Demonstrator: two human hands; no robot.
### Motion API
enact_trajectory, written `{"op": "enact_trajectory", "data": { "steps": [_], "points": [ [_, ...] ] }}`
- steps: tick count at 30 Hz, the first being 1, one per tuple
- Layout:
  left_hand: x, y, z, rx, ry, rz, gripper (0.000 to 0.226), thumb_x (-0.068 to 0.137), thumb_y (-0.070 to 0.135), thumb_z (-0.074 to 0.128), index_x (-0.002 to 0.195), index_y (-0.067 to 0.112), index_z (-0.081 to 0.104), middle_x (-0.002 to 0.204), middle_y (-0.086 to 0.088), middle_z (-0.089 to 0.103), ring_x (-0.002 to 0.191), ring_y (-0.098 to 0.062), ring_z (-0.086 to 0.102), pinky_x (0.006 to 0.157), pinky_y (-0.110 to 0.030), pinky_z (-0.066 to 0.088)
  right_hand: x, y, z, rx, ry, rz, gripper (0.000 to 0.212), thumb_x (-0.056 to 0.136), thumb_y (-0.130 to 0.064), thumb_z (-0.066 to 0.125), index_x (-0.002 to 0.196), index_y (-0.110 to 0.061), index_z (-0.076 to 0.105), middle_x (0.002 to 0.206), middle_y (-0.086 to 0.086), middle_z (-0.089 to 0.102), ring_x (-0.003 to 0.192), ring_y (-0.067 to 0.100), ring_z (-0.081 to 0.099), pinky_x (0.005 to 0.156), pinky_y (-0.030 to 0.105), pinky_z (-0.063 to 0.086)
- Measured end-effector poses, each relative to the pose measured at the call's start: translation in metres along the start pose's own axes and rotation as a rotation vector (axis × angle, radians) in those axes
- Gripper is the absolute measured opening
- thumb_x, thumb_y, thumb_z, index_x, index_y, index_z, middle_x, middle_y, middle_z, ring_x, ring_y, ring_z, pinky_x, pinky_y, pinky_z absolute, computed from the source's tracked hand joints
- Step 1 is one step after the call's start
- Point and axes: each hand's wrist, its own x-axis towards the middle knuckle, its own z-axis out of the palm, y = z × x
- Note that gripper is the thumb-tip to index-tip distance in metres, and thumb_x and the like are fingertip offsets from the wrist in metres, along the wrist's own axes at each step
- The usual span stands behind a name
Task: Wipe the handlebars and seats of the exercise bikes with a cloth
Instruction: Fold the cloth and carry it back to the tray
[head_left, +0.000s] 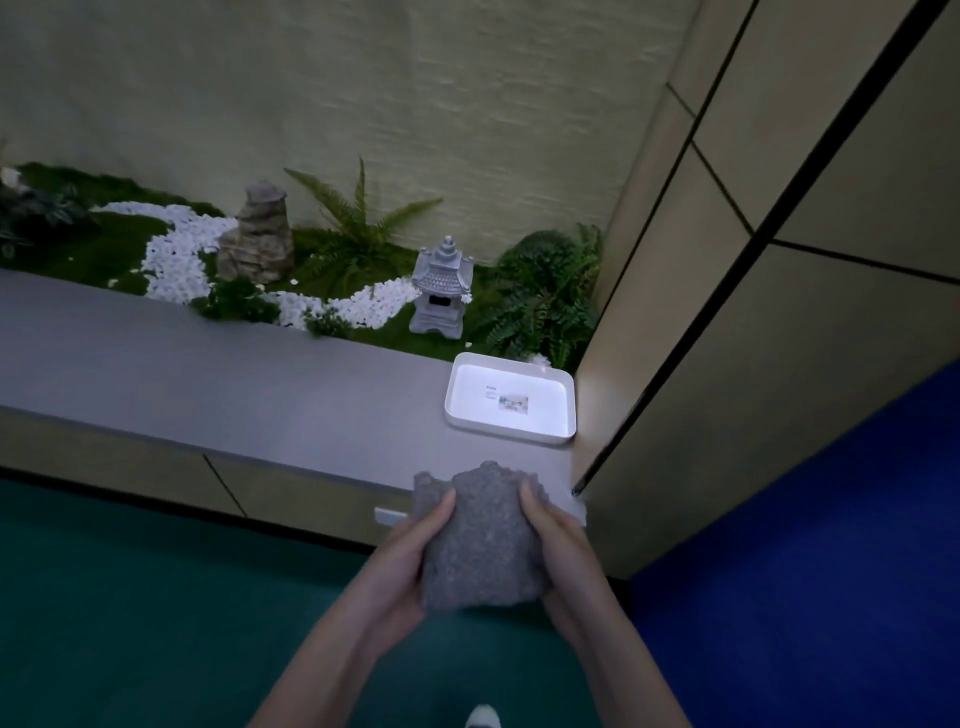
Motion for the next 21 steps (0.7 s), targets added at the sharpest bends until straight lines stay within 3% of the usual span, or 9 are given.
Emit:
{"op": "enact_trajectory", "data": {
  "steps": [4,6,8,12,15,18,21],
  "points": [
    [0.045,0.011,0.004,0.159,0.232,0.124,0.034,0.090,0.035,0.059,0.108,0.009,0.070,0.107,-0.012,0.071,0.099,-0.028,0.068,0.069,-0.032,0.057,0.044,-0.004,0.004,-0.116,0.176,-0.187,0.026,0.092,-0.040,0.054,0.103,-0.020,0.068,0.100,0.000,0.072,0.094,0.014,0.069,0.078,0.033,0.058],
    [0.070,0.015,0.008,0.261,0.366,0.217,0.027,0.090,0.032,0.059,0.098,0.009,0.070,0.093,-0.006,0.074,0.086,-0.023,0.071,0.062,-0.029,0.056,0.068,-0.008,0.003,-0.194,0.243,-0.258,0.018,0.096,-0.035,0.052,0.095,-0.022,0.064,0.095,-0.001,0.070,0.088,0.006,0.067,0.074,0.025,0.057],
    [0.097,0.021,0.011,0.357,0.456,0.307,0.021,0.091,0.026,0.058,0.084,0.008,0.067,0.080,-0.002,0.074,0.076,-0.016,0.070,0.057,-0.024,0.053,0.094,-0.013,-0.002,-0.298,0.291,-0.345,0.014,0.098,-0.029,0.049,0.090,-0.020,0.058,0.087,-0.003,0.066,0.076,-0.008,0.061,0.064,0.009,0.047],
    [0.157,0.034,0.015,0.557,0.501,0.431,0.022,0.095,0.019,0.054,0.073,0.016,0.061,0.065,0.011,0.067,0.061,0.004,0.060,0.052,-0.011,0.043,0.149,-0.029,-0.017,-0.405,0.315,-0.405,0.008,0.100,-0.025,0.043,0.102,-0.026,0.051,0.088,-0.010,0.061,0.077,-0.011,0.057,0.062,0.009,0.042],
    [0.202,0.043,0.017,0.665,0.531,0.444,0.020,0.096,0.019,0.052,0.076,0.020,0.058,0.066,0.011,0.062,0.060,0.008,0.056,0.051,-0.007,0.040,0.191,-0.042,-0.031,-0.447,0.343,-0.416,0.007,0.099,-0.028,0.045,0.105,-0.028,0.049,0.090,-0.013,0.061,0.081,-0.008,0.058,0.069,0.019,0.046],
    [0.246,0.053,0.011,0.707,0.554,0.420,0.013,0.096,0.021,0.052,0.086,0.025,0.060,0.078,0.012,0.065,0.070,0.009,0.060,0.054,-0.006,0.042,0.232,-0.053,-0.048,-0.475,0.357,-0.378,0.011,0.098,-0.026,0.049,0.088,-0.023,0.047,0.085,-0.005,0.059,0.080,0.003,0.058,0.067,0.021,0.046],
    [0.286,0.067,0.002,0.715,0.540,0.318,0.013,0.095,0.022,0.052,0.093,0.032,0.061,0.085,0.005,0.067,0.074,0.000,0.064,0.059,-0.015,0.049,0.278,-0.058,-0.062,-0.441,0.395,-0.329,0.009,0.098,-0.023,0.050,0.090,-0.018,0.050,0.087,-0.002,0.060,0.083,0.013,0.058,0.069,0.022,0.046]
  ]
}}
